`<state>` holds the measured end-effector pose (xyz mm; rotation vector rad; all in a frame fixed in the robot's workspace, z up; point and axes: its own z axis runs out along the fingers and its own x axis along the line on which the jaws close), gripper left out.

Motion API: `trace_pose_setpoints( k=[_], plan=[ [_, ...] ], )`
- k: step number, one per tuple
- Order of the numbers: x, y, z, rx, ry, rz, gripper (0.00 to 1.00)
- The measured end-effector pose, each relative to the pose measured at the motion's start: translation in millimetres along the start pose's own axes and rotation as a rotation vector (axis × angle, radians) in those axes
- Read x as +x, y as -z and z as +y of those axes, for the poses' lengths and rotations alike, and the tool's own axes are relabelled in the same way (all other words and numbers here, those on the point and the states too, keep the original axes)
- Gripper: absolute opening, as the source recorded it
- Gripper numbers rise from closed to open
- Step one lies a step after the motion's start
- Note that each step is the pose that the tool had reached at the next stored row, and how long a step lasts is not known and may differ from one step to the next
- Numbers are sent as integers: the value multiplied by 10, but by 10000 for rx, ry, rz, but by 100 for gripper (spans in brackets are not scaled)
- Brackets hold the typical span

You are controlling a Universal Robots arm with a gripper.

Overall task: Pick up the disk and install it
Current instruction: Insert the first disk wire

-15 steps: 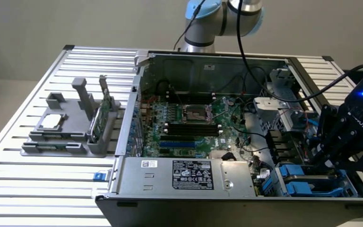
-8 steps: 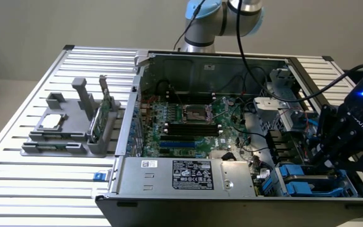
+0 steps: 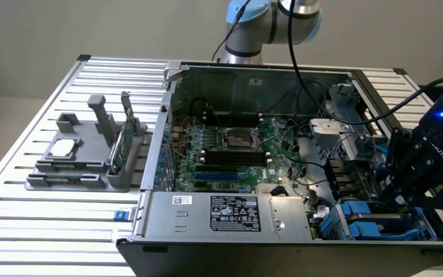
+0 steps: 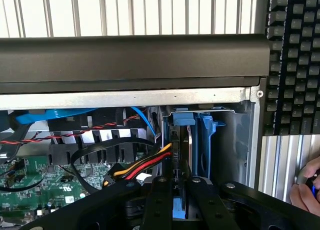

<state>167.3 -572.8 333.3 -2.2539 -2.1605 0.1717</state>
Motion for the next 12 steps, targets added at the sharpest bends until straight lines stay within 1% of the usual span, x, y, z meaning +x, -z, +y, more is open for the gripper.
trace_pose_setpoints(
  k=[12],
  plan=[
    [2,2,21,0,0,0,17]
  ],
)
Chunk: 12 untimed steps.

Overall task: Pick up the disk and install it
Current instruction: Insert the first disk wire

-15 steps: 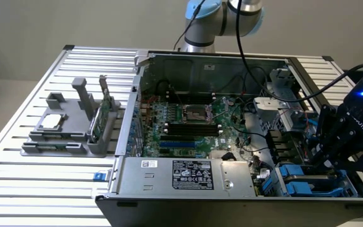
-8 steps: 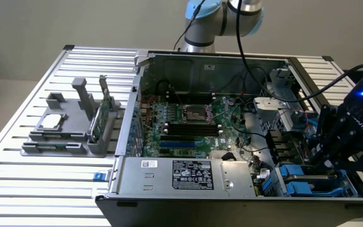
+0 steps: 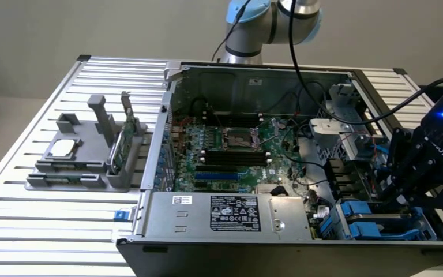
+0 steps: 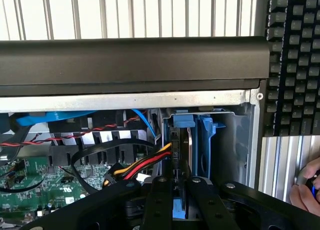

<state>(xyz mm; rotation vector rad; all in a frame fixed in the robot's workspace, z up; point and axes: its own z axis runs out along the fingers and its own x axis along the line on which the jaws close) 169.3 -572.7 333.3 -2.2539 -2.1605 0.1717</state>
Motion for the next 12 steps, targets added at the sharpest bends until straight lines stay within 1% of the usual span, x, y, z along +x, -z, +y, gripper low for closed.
trace_pose_setpoints(
  k=[8,12],
  plan=[
    [0,-7,1,0,0,-2,17],
    [1,-9,15,3,0,-1,17]
  ],
)
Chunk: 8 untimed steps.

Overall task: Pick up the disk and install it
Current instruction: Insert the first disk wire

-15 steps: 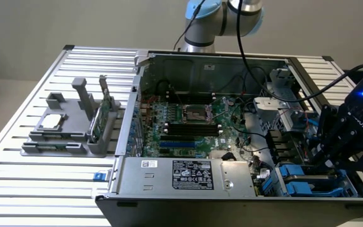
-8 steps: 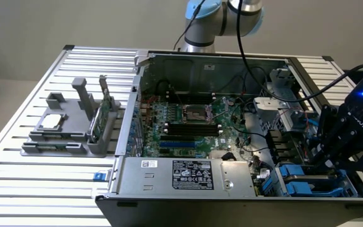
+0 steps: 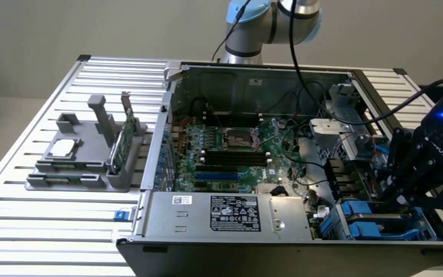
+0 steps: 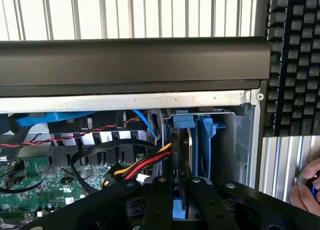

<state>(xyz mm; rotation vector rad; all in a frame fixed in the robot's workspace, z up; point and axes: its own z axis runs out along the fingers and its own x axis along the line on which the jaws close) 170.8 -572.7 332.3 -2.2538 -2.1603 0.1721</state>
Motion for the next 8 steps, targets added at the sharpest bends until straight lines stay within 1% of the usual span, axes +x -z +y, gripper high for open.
trace_pose_setpoints(
  k=[3,8],
  plan=[
    [1,0,18,3,-2,0,17],
    [-3,-4,11,-1,4,-3,17]
  ],
)
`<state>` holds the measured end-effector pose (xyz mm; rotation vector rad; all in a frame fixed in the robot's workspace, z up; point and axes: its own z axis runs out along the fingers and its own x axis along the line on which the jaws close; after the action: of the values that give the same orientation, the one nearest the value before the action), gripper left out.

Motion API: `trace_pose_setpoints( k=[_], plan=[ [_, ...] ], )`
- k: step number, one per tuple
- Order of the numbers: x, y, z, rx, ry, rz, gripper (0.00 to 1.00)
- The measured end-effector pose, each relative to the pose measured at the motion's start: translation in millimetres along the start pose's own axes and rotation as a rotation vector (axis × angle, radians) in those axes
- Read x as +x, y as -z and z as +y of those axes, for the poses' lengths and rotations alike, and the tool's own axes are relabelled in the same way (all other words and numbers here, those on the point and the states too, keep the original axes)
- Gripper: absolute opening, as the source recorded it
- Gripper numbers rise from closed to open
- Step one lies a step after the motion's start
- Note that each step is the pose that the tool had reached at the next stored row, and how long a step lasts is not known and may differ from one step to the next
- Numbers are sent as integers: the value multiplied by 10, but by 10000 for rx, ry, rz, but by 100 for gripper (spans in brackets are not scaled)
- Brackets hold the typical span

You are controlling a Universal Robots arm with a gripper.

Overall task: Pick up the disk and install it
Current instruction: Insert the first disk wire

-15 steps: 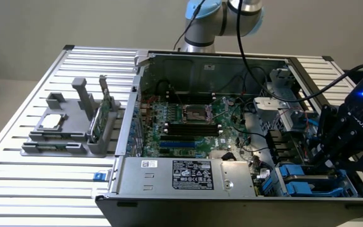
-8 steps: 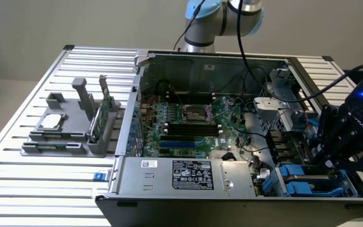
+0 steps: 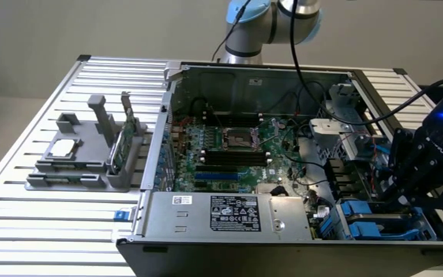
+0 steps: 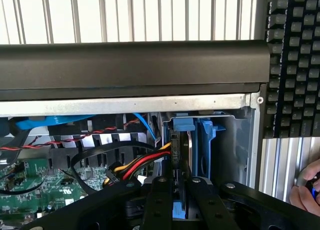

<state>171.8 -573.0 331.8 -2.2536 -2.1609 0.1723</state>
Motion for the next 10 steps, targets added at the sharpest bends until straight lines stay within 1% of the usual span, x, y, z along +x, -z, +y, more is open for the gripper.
trace_pose_setpoints(
  k=[4,10],
  plan=[
    [-5,-14,-30,4,-2,7,17],
    [-5,-14,-30,4,-3,2,17]
  ],
)
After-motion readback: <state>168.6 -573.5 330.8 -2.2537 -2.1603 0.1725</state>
